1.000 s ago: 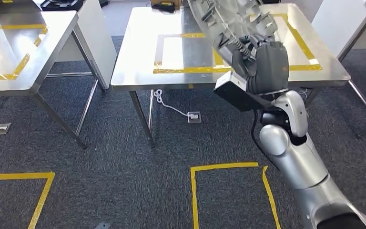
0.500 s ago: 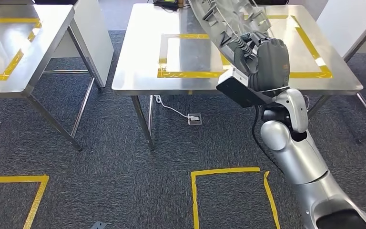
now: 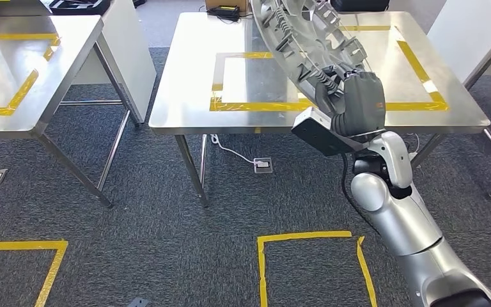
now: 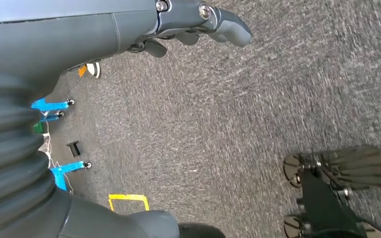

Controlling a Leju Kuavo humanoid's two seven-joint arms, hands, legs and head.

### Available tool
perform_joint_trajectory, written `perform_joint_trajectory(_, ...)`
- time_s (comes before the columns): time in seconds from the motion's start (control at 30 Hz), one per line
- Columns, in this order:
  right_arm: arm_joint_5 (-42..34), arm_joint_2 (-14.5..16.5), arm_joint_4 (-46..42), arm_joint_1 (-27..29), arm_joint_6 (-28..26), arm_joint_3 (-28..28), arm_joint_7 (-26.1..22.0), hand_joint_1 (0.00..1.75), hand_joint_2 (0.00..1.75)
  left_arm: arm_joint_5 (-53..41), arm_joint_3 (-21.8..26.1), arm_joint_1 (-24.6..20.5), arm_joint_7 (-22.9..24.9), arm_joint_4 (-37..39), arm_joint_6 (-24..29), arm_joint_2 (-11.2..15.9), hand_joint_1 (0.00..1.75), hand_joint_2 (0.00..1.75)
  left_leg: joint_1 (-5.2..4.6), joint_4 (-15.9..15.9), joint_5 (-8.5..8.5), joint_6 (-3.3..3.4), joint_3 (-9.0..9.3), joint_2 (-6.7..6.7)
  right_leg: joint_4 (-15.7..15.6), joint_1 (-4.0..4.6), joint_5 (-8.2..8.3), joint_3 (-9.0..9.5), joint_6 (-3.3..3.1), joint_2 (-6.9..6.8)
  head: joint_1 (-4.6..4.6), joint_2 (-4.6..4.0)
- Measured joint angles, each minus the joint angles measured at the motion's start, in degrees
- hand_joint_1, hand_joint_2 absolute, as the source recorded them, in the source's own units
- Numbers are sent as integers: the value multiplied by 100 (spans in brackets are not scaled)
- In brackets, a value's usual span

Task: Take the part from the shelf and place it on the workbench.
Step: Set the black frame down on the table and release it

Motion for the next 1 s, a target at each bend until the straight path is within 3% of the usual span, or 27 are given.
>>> perform_joint_trajectory(0.3,-38,-25,20,-24,-14,40,-14,175,175,-8,0,-1,-8,0,13,3,0,175,0,-49,23,-73,22,0,4,-1,-5,-5,-29,4,-3,0)
perform_joint_trajectory(0.6,-121,-22,139,-152,6,128,-13,175,175,24,0,-12,-23,-2,35,16,0,175,-3,-48,18,-71,13,-4,-5,-11,-6,-3,-28,0,-1,0)
perform_joint_trajectory(0.9,-108,39,233,-187,13,212,7,175,175,14,0,9,62,-1,33,65,0,175,-37,-121,-14,23,53,-2,-111,-59,-21,38,38,0,-7,0)
perform_joint_trajectory(0.97,-108,35,245,-168,9,215,10,175,175,-1,0,5,70,-2,32,54,0,175,13,-283,0,55,188,16,64,-28,-159,-4,40,1,3,0)
perform_joint_trajectory(1.0,-107,33,254,-147,3,219,8,175,175,-11,0,5,74,-2,31,48,0,175,34,-352,1,65,257,25,335,-18,-300,-130,32,4,-9,0)
